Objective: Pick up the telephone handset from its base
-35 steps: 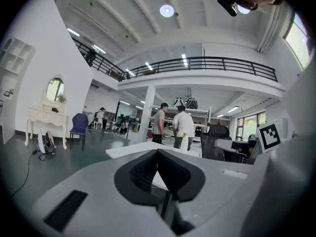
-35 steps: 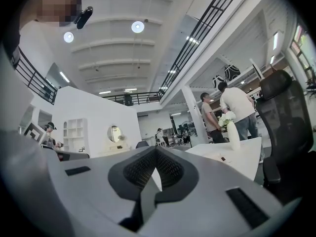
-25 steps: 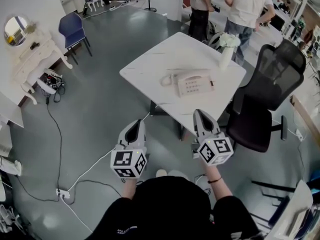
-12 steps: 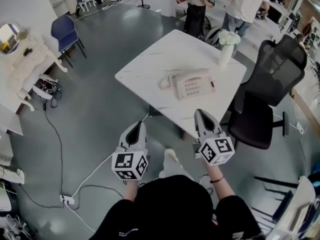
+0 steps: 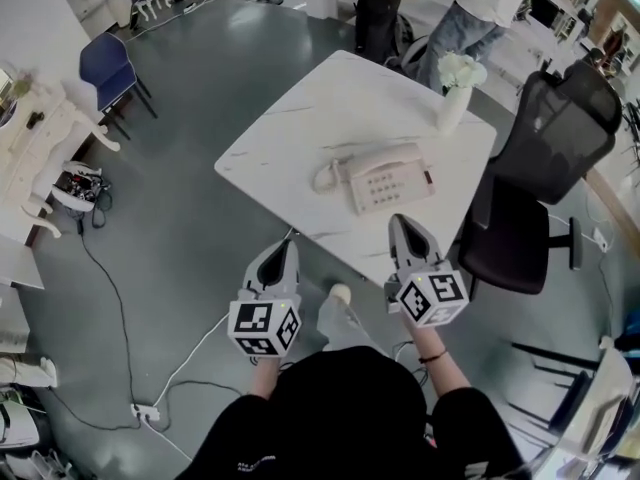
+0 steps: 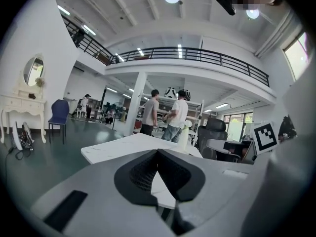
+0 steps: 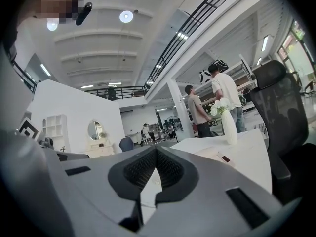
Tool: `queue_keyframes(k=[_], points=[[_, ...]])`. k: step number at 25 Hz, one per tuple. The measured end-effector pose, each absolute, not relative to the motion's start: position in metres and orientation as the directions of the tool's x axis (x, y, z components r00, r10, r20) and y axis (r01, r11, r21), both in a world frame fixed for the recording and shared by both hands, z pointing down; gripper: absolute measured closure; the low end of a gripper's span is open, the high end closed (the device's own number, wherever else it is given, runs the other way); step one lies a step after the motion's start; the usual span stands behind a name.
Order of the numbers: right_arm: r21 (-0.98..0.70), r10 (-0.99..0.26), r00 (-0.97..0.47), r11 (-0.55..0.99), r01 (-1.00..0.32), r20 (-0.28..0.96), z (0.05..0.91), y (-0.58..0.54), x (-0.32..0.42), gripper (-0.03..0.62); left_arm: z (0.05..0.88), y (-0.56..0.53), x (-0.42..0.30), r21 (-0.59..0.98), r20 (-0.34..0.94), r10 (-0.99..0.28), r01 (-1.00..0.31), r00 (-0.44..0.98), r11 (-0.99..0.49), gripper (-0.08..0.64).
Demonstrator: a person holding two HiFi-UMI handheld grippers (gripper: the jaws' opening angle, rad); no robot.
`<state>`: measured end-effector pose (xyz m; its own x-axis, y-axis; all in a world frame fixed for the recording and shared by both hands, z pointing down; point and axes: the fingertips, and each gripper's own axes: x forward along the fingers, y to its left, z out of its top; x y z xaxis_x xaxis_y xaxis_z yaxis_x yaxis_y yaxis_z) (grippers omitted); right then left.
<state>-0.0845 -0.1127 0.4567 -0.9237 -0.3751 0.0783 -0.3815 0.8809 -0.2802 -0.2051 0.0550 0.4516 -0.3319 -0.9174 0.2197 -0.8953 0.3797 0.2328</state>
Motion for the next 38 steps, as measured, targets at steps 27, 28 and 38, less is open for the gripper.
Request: queue_keyframes(k=[27, 28, 38], points=[[-0.326, -0.541, -0.827, 0.763, -0.558, 0.149, 0.478, -0.235, -0.131, 0.601, 0.489, -0.129, -0.243, 0.252, 0.348, -0.937, -0.966, 0.039, 0.053, 0.56], [-0.326, -0.55, -0.821, 0.756, -0.567, 0.153, 0.479, -0.238, -0.128, 0.601, 0.489, -0.135, -0.244, 0.244, 0.354, -0.934, -0.969, 0.047, 0.044, 0.56], [-0.37, -0.663, -0.722, 0.632, -0.681, 0.197, 0.498, -0.268, -0.098, 0.601, 0.505, -0.185, -0.238, 0.177, 0.424, -0.891, -0.98, 0.162, -0.094, 0.56]])
